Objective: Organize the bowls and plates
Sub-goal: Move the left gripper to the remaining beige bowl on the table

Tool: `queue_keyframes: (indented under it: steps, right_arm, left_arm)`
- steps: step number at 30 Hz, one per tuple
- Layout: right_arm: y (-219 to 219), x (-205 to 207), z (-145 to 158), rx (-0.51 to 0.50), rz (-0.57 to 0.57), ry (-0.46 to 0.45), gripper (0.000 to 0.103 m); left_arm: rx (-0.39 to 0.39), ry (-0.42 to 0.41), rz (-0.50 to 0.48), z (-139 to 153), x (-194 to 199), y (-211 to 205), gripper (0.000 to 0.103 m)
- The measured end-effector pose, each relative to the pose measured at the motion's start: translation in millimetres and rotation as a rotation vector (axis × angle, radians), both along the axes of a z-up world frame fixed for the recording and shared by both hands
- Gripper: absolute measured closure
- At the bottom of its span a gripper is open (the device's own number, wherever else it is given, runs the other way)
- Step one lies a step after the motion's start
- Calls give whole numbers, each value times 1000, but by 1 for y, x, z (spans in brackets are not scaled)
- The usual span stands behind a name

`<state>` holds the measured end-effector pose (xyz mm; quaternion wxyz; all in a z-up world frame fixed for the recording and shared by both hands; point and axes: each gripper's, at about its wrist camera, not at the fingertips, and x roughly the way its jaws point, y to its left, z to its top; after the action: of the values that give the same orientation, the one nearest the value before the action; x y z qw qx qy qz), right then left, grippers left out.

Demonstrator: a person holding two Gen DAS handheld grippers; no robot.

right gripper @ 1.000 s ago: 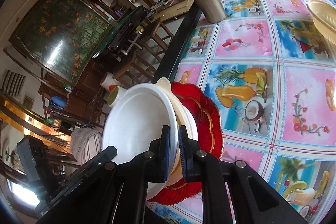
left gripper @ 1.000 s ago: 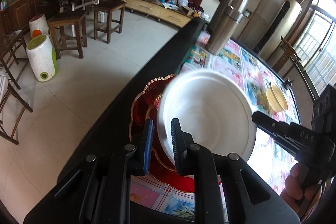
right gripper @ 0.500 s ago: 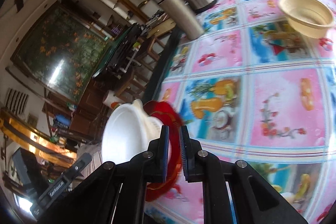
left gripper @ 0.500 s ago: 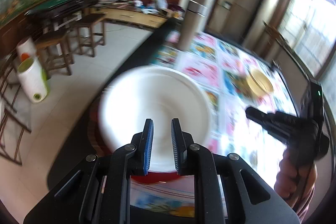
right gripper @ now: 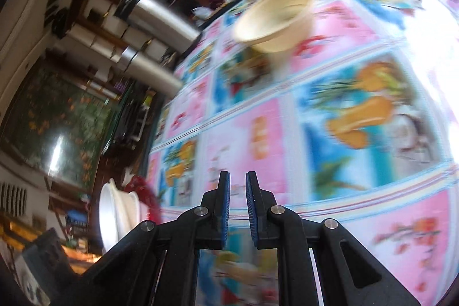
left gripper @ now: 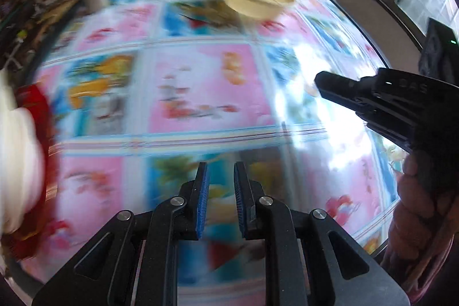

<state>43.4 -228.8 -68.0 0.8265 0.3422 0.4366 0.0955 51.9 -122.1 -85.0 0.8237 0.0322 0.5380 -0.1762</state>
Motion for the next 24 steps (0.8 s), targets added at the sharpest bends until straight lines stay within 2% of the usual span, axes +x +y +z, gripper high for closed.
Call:
queue_keyframes:
  steps: [4, 7, 12, 16, 18, 20, 24]
  right_arm:
    - [-38, -7, -4, 0, -65, 12, 88]
    - [-67, -8, -5, 3, -114, 20, 88]
    - [-106, -9, -12, 16, -189, 43, 88]
    - [-125, -3, -10, 19, -239, 52, 87]
    - [-127, 4, -4, -4, -251, 46, 87]
    - [-127, 13, 4, -33, -253, 38, 86]
    - [-115, 45, 15, -54, -246, 27, 82]
  left_arm:
    - [8, 23, -4, -5, 30, -31, 88]
    - [-7, 4, 26, 1, 61, -50, 89]
    - [-15, -129, 117, 18, 101, -62, 89]
    - [-5, -193, 165, 6, 110, -54, 88]
    - [12, -166, 165, -9, 113, -44, 88]
    - [-31, -93, 185, -20, 118, -29, 89]
    - [-90, -106, 228, -10, 127, -11, 89]
